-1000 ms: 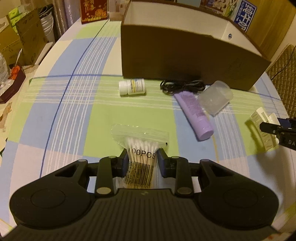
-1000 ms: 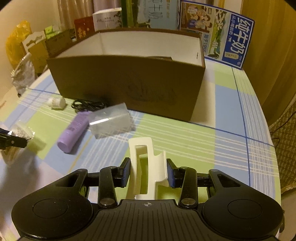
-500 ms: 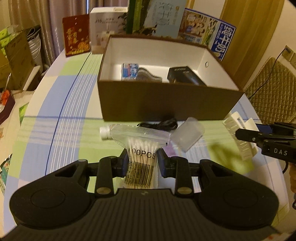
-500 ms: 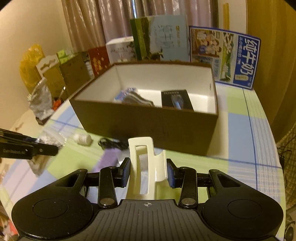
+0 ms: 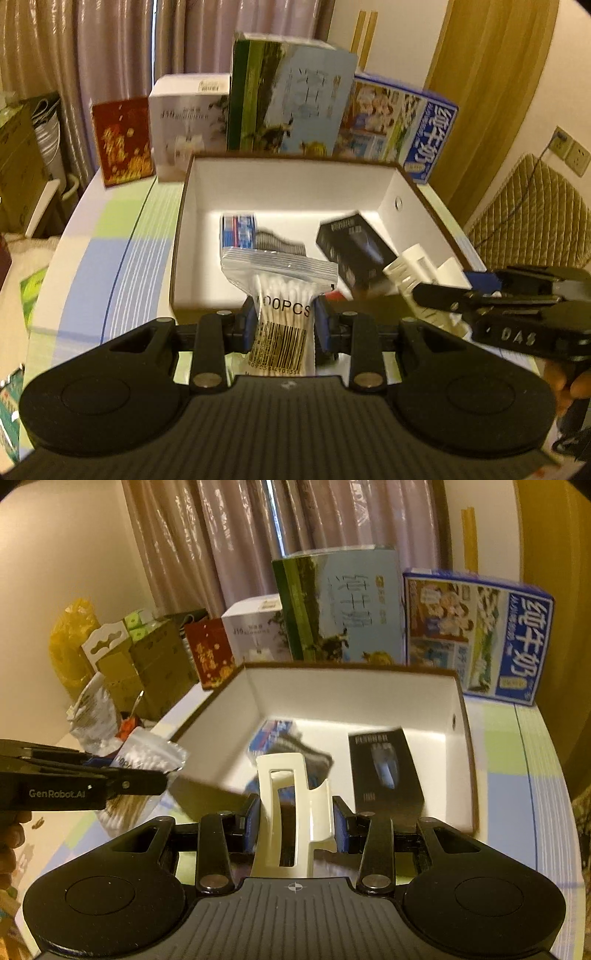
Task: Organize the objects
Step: 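Lower the swab bag and hair clip into the box and open both tools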
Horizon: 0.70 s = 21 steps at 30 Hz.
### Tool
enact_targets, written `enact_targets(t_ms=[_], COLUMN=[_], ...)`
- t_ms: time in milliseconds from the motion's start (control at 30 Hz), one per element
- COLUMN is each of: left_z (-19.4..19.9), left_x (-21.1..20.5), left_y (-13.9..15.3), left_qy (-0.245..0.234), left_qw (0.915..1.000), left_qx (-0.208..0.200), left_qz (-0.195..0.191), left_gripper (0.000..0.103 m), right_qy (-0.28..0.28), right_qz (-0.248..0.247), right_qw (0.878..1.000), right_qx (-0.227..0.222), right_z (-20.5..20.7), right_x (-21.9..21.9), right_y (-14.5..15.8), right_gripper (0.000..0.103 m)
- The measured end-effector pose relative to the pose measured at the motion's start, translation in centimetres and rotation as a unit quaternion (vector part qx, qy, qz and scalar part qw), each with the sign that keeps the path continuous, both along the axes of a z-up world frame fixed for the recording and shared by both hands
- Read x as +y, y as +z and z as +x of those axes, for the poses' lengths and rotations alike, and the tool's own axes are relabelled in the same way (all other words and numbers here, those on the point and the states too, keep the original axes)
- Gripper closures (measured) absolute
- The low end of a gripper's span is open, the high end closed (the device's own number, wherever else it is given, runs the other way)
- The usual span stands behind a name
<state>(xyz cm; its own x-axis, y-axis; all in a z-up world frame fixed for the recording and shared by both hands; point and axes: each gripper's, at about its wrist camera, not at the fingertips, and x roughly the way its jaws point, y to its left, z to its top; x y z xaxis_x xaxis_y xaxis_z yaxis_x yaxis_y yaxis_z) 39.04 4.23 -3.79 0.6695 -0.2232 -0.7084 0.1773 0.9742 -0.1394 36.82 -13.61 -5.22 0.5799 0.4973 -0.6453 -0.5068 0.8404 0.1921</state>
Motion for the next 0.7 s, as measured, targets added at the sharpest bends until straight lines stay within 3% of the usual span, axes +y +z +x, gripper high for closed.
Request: enact_targets(t_ms=[200, 500, 700], left_z=[6.2, 13.5, 16.8], left_x=[0.0, 0.1, 0.0], left_y=[0.0, -3.7, -5.1], left_qy=[-0.003, 0.006, 0.009], left_qw=[0.9999, 0.9985, 0.9979], left_qx=[0.003, 0.054, 0.064], left_qz=[-0.011, 0.0, 0.012], left_gripper=[0.076, 0.076, 0.076], right_qy=[-0.014, -0.036, -0.052], right_qz=[0.008, -0.003, -0.013], right_qw=[1.0, 0.998, 0.994], right_qx=[0.012, 0.059, 0.099], right_z=[5.0, 11.2, 15.3], right_x=[2.2, 4.0, 5.5], right_y=[-0.1, -2.7, -5.0], right_gripper=[0.066, 0.066, 0.066])
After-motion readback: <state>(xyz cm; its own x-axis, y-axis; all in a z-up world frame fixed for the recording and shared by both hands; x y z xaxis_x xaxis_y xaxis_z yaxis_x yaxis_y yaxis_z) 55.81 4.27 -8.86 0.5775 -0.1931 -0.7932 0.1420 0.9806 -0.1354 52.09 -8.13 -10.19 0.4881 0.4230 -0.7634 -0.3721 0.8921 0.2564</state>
